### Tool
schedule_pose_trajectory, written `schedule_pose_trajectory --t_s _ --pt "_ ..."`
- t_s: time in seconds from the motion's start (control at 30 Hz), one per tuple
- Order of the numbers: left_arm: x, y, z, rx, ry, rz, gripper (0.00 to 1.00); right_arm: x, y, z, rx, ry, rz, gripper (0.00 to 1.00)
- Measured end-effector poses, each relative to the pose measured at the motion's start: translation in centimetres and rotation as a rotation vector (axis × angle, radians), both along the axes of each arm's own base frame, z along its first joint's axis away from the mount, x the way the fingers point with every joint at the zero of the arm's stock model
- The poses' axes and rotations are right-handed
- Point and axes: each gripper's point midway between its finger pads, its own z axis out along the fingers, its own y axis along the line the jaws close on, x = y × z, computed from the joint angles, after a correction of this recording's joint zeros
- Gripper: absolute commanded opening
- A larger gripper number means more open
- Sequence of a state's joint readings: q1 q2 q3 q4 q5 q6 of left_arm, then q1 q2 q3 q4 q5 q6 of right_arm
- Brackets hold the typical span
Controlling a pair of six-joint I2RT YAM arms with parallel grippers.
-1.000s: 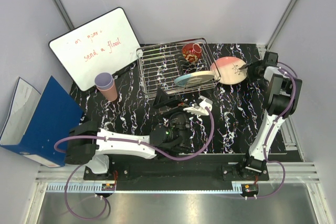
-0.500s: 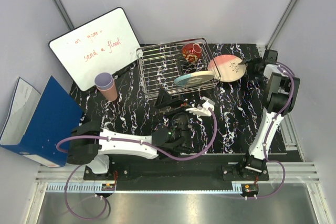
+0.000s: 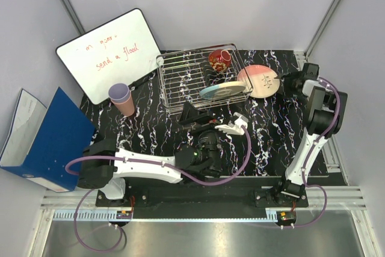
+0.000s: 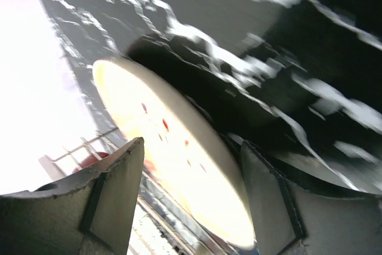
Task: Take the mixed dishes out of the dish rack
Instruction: Place the plate at the center of the board.
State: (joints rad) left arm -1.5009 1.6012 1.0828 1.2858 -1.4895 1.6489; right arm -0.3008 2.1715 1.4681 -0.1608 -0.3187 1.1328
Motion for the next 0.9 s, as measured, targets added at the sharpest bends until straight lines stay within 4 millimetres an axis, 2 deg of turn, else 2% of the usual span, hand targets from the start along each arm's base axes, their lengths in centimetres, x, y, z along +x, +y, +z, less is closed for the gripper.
schedule_pose_trajectory --t_s 0.37,0.47,0.53,0.67,0.77,0.83,0.9 --pt "-0.8 -1.0 -0.2 0.032 0.001 -0.027 0.99 -5.4 -2.3 0.0 -0.145 0.115 -0.055 0.73" --pt "-0.9 -1.1 -0.3 0.037 0.001 -0.031 0.99 -6.8 -2.3 0.8 -0.169 0.096 -0.069 0.72" --pt "-0.9 -1.1 -0.2 0.041 0.000 -0.031 0.99 -8.5 -1.6 1.7 -0.172 0.065 -0.074 0.72" --pt "-0.6 -0.9 0.4 0.038 0.002 -0.017 0.99 -8.9 0.2 8.9 -0.217 -0.112 -0.053 0.72" --pt "0.3 -0.3 2.5 -0.012 -0.002 0.017 0.99 -8.9 3.4 16.5 -0.260 -0.316 0.001 0.72" --pt "1.5 0.4 4.3 -0.073 -0.009 0.059 0.99 -10.1 6.0 21.3 -0.276 -0.449 0.046 0.72" --pt "3.0 1.3 5.6 -0.158 -0.026 0.099 0.99 -11.8 7.9 24.9 -0.284 -0.550 0.086 0.71"
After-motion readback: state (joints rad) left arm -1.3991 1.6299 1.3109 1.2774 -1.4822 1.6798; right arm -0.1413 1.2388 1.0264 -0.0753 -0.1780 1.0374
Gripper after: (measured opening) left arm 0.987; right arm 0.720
